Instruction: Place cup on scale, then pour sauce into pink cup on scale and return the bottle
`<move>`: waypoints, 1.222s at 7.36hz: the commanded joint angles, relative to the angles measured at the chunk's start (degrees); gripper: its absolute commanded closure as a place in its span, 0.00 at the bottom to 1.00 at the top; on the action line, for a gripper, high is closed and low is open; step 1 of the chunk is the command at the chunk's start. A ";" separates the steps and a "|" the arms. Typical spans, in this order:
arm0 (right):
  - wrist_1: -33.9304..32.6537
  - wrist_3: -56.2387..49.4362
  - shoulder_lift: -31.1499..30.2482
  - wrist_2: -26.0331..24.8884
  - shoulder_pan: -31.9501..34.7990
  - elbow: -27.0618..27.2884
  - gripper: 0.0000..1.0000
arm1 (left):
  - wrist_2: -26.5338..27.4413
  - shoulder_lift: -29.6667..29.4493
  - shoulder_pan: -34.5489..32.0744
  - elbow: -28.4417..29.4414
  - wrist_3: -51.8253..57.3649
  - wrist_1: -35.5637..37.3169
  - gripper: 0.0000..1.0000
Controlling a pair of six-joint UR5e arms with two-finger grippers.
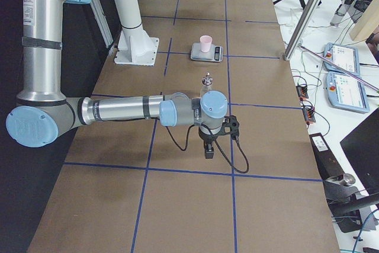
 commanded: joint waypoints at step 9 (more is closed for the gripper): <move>-8.92 -6.93 9.03 -5.11 2.64 -4.93 0.00 | -0.21 13.65 -7.84 -18.29 3.35 6.84 0.00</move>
